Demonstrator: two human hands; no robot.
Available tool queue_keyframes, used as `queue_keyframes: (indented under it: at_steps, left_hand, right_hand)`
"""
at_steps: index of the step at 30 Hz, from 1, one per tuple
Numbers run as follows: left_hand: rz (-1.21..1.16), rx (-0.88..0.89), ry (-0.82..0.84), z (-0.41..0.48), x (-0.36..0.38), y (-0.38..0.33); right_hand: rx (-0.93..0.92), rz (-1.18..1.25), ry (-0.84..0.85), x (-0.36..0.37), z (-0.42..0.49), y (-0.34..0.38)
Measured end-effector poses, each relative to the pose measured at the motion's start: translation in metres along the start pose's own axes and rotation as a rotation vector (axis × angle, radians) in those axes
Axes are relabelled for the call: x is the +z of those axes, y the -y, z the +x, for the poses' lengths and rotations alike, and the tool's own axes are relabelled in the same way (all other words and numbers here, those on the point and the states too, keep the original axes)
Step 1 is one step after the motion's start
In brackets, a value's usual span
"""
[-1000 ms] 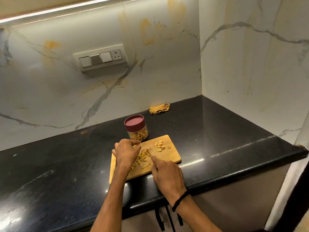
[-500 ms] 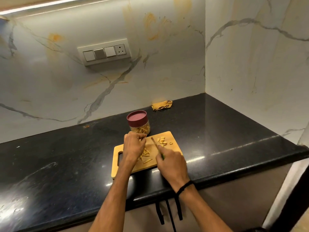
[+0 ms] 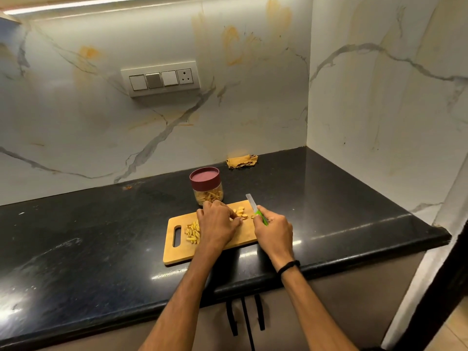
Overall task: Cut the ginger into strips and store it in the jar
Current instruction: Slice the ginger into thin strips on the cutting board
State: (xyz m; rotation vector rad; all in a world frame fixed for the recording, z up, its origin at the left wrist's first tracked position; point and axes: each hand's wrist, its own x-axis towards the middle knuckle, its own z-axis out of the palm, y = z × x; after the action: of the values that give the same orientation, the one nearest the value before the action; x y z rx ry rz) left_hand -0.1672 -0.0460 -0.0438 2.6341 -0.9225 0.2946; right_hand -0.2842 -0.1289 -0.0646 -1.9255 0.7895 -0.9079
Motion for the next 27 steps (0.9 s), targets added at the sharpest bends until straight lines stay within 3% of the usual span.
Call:
queue_keyframes:
  at_steps: [7,12,15,19,27]
  left_hand:
    - [0.074,-0.252,-0.040,-0.005,-0.005,0.002]
    - [-0.057,-0.084,-0.077,-0.002,-0.013,0.018]
    - [-0.125,0.051,0.066,0.002,-0.015,0.024]
    - [-0.116,0.093,0.189,0.004,-0.013,0.023]
    - [-0.012,0.097,0.108,0.001,-0.006,0.025]
  right_hand:
    - [-0.030,-0.064,0.062,-0.001,-0.009,0.001]
    - [-0.045,-0.073,0.082,-0.004,-0.012,0.004]
    - [-0.046,-0.086,0.104,-0.003,-0.013,0.005]
    - [-0.090,-0.143,0.130,-0.007,-0.019,0.007]
    - [-0.245,-0.359,0.177,-0.005,-0.038,0.014]
